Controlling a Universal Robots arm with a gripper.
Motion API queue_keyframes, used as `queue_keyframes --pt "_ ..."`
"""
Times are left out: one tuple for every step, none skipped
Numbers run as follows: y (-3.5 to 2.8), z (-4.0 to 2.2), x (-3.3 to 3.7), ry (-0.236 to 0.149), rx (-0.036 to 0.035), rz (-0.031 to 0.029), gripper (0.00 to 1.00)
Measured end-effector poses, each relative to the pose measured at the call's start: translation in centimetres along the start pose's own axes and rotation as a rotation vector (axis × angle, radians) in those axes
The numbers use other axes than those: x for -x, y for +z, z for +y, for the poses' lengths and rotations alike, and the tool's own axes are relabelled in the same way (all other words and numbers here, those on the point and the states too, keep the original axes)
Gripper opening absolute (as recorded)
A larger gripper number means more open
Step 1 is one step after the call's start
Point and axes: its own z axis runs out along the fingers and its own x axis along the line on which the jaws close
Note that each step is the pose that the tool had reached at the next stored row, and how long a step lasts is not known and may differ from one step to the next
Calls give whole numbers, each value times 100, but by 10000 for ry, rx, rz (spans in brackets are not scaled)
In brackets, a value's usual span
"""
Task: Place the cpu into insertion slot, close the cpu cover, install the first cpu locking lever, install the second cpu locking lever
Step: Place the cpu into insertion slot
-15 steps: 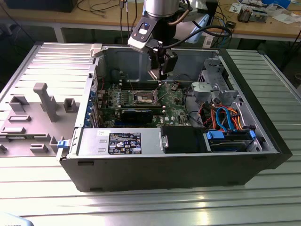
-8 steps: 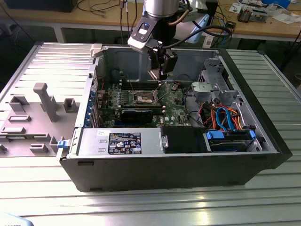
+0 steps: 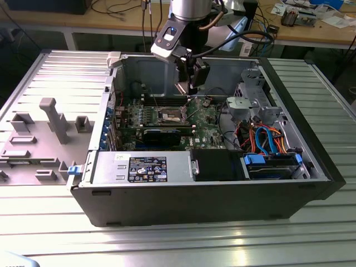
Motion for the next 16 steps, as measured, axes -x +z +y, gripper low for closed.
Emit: queue_keyframes --pt "0 0 0 5 0 -1 54" --pt "0 0 0 12 0 -1 54" --pt "1 0 0 22 -1 -3 54" --pt "1 0 0 28 0 -3 54" --pt "1 0 0 34 -1 -4 54" --pt "1 0 0 41 -1 -5 54" --pt "2 0 0 48 -1 -5 54" --pt "2 0 0 56 0 -5 54" --pt "2 0 0 64 -1 -6 54" --pt "3 0 0 70 0 -7 54" --pt "3 0 0 78 0 -7 54" --pt "3 0 0 84 0 -8 54" --pt "3 0 0 91 0 -8 54" --pt "4 0 0 98 0 -9 54" --pt "4 0 0 107 0 -10 54" --pt "4 0 0 113 0 -10 54"
